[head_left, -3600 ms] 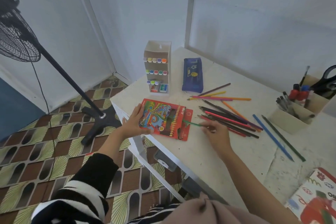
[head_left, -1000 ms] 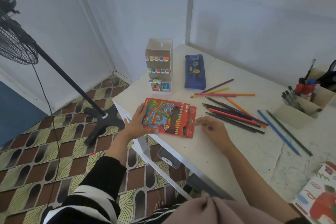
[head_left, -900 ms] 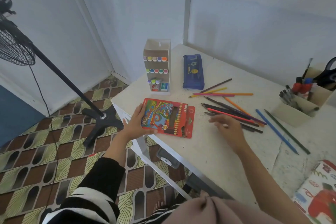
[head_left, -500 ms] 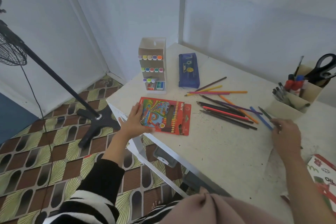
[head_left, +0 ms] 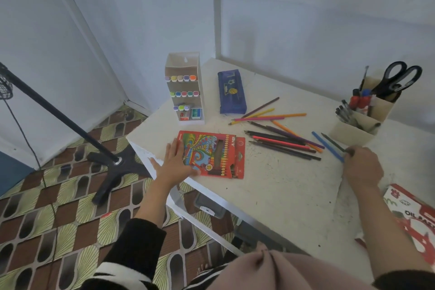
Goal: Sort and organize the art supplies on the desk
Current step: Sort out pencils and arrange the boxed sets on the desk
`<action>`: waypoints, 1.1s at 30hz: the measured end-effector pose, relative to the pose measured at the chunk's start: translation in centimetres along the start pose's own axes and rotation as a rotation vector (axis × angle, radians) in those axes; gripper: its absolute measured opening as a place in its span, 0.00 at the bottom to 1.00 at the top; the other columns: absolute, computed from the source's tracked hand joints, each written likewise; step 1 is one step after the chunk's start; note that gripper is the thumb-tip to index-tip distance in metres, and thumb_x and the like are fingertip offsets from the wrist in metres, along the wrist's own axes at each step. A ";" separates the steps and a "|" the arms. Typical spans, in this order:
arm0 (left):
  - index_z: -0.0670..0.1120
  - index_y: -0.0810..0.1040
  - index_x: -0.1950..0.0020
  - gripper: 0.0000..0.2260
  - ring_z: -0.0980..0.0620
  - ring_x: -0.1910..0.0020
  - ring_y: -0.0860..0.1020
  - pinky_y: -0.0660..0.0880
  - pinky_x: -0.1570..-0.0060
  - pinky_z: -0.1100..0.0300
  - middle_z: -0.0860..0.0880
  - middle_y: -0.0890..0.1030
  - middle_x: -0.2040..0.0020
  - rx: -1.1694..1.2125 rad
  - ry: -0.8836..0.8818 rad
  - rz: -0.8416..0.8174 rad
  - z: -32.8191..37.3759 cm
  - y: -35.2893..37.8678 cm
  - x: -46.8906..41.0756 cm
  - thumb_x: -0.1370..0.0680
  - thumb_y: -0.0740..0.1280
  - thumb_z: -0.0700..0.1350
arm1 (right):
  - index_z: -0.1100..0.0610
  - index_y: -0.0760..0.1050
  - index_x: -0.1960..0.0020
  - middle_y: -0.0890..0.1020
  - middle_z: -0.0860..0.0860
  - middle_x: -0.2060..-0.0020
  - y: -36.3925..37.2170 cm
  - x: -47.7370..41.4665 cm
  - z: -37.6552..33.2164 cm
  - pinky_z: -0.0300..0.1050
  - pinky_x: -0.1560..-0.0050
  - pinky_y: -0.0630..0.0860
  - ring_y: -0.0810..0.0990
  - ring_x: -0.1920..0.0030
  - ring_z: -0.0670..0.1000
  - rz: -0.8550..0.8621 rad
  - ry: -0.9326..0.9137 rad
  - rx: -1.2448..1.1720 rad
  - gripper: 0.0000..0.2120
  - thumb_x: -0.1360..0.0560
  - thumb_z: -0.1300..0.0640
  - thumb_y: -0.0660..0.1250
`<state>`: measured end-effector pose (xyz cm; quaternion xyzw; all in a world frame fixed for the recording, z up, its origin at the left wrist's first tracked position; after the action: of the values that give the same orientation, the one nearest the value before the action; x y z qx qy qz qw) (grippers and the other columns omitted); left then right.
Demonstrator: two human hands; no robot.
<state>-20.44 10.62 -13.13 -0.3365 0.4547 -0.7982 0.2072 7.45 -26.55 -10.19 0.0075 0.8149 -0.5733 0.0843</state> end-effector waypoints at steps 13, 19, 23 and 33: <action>0.49 0.36 0.23 0.44 0.51 0.25 0.33 0.32 0.33 0.34 0.50 0.33 0.23 -0.022 0.031 0.023 0.4 0.0 0.4 0.24 0.65 0.58 | 0.58 0.69 0.37 0.79 0.55 0.60 0.1 7.3 -9.3 0.40 0.70 0.74 0.76 0.67 0.50 -0.345 0.039 -0.820 0.18 0.26 0.68 0.64; 0.51 0.39 0.22 0.42 0.51 0.25 0.33 0.32 0.33 0.35 0.52 0.34 0.23 0.046 0.023 0.075 0.6 0.2 1.0 0.24 0.65 0.59 | 0.50 0.53 0.29 0.80 0.59 0.57 3.3 8.9 -13.0 0.41 0.71 0.78 0.80 0.72 0.53 -0.385 0.209 -1.196 0.32 0.25 0.71 0.62; 0.53 0.40 0.22 0.42 0.51 0.25 0.33 0.35 0.32 0.31 0.52 0.35 0.23 0.030 0.011 0.132 0.2 0.6 0.6 0.26 0.61 0.64 | 0.57 0.61 0.43 0.80 0.58 0.59 4.6 9.2 -14.9 0.41 0.70 0.79 0.82 0.72 0.50 -0.431 0.239 -1.327 0.12 0.22 0.69 0.57; 0.48 0.51 0.22 0.28 0.45 0.24 0.37 0.45 0.31 0.31 0.47 0.41 0.22 0.246 -0.395 0.512 4.2 4.3 3.3 0.21 0.56 0.46 | 0.61 0.80 0.56 0.83 0.44 0.67 5.7 8.1 -14.2 0.31 0.59 0.75 0.80 0.64 0.39 -0.715 -0.189 -1.166 0.09 0.30 0.72 0.70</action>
<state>-19.56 3.89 -14.16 -0.3322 0.3760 -0.6886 0.5235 -1.79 -11.99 -12.00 -0.3582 0.9318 -0.0323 -0.0492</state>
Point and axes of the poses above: each hand's wrist, its own x-axis away from the middle knuckle, its own y-axis out of the palm, z = x × y, the point moved 4 cm from there along -x, towards the middle knuckle
